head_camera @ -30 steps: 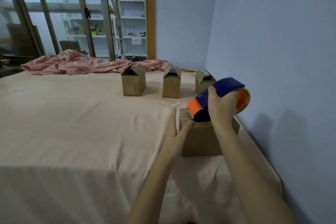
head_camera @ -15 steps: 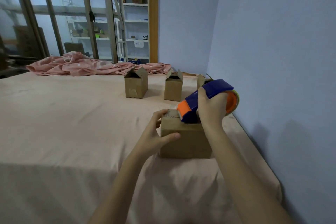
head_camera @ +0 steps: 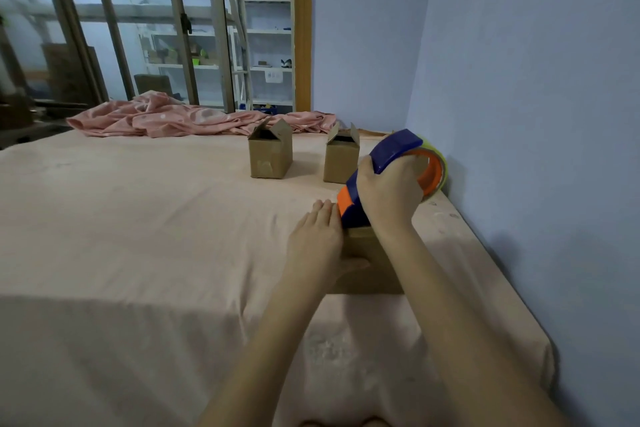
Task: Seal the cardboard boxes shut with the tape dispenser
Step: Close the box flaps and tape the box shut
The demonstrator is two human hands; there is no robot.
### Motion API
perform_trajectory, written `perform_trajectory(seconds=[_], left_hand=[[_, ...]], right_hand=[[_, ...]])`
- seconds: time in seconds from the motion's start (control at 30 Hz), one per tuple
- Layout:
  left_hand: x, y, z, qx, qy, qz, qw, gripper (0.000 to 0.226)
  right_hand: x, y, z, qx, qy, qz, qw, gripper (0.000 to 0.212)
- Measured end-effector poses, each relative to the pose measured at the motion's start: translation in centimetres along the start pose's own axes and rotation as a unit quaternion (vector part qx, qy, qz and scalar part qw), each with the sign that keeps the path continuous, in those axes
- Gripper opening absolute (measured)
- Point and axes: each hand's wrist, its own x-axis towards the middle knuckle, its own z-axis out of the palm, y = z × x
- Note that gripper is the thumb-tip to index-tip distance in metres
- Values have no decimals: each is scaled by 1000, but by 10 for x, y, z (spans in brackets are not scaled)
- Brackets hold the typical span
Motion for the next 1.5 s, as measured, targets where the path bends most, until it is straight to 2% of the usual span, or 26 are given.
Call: perform_trajectory(seconds=[0.17, 0.33, 0.5, 0.6, 0.7, 0.8, 0.93, 1.17, 1.37, 1.5], left_hand=[[-3, -4, 3, -7, 49, 10, 999, 104], [-5, -3, 0, -2, 39, 14, 999, 102], [-7, -4, -1, 12, 43, 18, 999, 100], [-9, -1, -1, 17, 41, 20, 999, 100], [-9, -1, -1, 18, 42, 20, 999, 101], [-9, 0, 0, 24, 45, 23, 998, 100], [-8, 2, 1, 19, 48, 25, 998, 99], [-10, 4, 3, 15, 61, 22, 998, 100], [-12, 3, 3, 17, 69, 24, 997, 98], [-10, 7, 2, 10, 59, 32, 998, 98]], right_hand=[[6, 3, 0, -15, -3, -32, 999, 30], [7, 6, -5, -3, -7, -39, 999, 27], [10, 7, -13, 53, -29, 20, 998, 16], [12, 9, -19, 94, -24, 65, 993, 27], [13, 13, -22, 138, -26, 109, 984, 11], [17, 18, -25, 182, -10, 159, 970, 10], [18, 17, -29, 214, 17, 179, 960, 27], [21, 20, -30, 257, 42, 208, 943, 21], [31, 20, -42, 275, 33, 236, 931, 18], [39, 27, -58, 236, 32, 216, 947, 11]])
